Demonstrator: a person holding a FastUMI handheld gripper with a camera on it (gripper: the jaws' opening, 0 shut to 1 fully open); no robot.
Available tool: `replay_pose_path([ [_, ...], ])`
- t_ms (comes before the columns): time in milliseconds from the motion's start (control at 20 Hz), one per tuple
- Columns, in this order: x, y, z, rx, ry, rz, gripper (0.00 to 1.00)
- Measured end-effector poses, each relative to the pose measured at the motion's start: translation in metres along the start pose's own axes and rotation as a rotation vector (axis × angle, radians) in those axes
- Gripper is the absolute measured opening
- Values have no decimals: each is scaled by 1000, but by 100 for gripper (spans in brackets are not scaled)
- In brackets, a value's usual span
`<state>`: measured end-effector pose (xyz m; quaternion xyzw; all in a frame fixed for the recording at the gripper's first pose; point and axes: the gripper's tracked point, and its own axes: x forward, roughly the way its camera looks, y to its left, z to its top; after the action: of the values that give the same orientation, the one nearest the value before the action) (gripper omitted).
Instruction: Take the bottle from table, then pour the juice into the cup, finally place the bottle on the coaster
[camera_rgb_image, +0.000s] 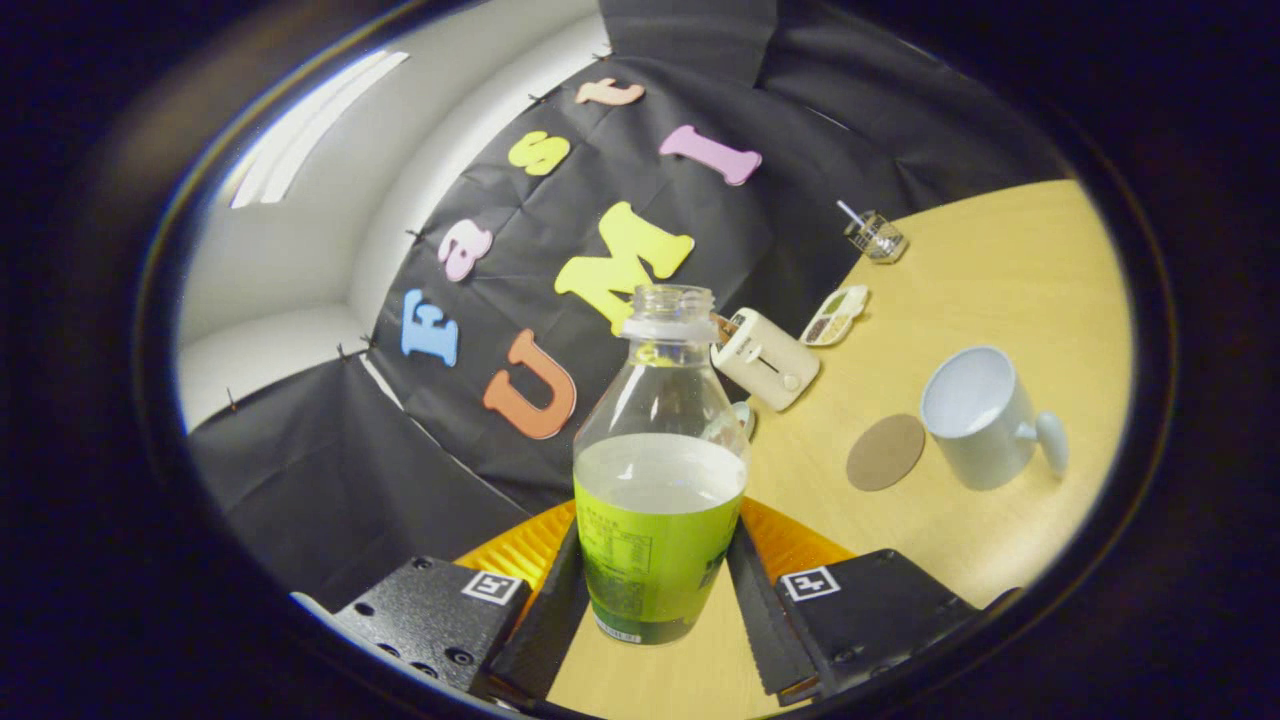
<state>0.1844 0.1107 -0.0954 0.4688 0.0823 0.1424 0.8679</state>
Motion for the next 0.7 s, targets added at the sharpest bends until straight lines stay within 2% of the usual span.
replay_pose_path([
  [700, 10, -19, 25, 360, -9, 96, 79],
])
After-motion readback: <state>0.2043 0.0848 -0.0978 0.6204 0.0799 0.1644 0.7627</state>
